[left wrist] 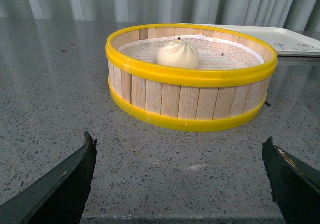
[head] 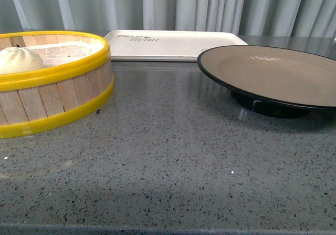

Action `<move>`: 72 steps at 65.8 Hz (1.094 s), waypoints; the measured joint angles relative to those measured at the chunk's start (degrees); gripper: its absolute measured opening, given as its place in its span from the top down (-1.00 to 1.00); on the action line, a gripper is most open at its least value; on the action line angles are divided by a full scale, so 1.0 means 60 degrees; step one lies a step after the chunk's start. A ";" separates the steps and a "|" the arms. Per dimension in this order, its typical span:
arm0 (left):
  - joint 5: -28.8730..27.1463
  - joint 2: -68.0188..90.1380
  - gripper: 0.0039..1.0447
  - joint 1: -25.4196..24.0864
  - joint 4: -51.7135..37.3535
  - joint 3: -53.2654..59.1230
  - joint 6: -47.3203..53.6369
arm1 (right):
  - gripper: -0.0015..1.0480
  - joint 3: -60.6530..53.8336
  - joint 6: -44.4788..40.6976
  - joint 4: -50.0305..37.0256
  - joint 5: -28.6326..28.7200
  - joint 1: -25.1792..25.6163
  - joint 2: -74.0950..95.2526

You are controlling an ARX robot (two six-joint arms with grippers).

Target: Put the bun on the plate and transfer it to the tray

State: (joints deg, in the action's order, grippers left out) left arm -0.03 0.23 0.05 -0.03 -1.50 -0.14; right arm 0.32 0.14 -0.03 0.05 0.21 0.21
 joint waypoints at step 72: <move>0.4113 0.4437 -0.88 -0.2947 0.3410 -0.3832 -0.1260 | -0.84 0.0000 -0.0004 0.0000 0.0000 -0.0007 0.0000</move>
State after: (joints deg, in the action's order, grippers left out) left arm 24.64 26.85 -17.63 20.43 -24.49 -7.70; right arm 0.32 0.12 -0.03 0.05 0.16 0.21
